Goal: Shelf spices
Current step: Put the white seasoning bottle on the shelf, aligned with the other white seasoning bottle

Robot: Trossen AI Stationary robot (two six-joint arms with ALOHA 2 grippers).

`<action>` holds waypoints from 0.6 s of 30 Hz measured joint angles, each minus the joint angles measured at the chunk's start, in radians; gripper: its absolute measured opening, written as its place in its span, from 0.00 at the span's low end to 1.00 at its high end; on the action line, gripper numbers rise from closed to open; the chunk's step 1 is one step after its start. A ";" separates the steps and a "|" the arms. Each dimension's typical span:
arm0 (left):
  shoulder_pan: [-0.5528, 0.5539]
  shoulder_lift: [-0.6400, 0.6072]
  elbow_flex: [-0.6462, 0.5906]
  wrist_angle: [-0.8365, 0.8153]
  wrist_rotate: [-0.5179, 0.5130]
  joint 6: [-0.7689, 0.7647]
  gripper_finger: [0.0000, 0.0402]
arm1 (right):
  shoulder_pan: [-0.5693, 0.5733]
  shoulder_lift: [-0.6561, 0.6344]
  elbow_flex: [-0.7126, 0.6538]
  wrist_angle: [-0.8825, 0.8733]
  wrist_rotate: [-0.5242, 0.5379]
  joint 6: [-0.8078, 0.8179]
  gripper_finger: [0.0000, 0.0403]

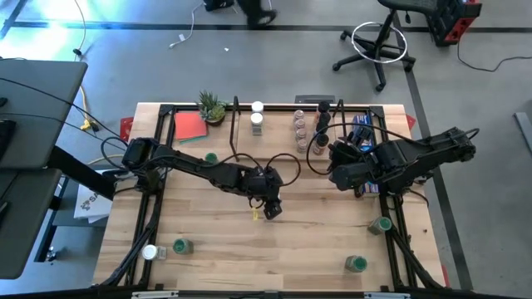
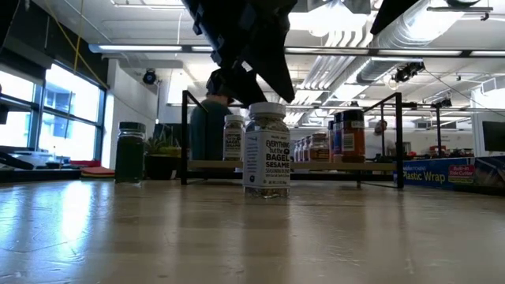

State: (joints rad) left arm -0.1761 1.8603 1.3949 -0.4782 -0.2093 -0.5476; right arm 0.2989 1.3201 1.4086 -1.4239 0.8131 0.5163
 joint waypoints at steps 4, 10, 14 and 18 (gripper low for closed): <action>-0.001 0.000 0.002 -0.029 0.001 -0.050 0.62 | 0.000 0.000 0.000 0.000 0.000 0.000 0.68; -0.001 0.001 -0.010 -0.053 0.002 -0.095 0.62 | 0.000 0.000 0.000 0.000 0.000 0.006 0.68; -0.001 0.000 -0.010 -0.052 -0.003 -0.101 0.62 | 0.000 0.000 0.000 0.000 0.000 0.007 0.68; 0.008 0.000 -0.010 -0.052 -0.004 -0.114 0.61 | 0.000 0.000 0.000 0.000 0.000 0.007 0.68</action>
State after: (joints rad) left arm -0.1677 1.8606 1.3853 -0.5301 -0.2136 -0.6613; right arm 0.2989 1.3205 1.4086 -1.4239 0.8131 0.5232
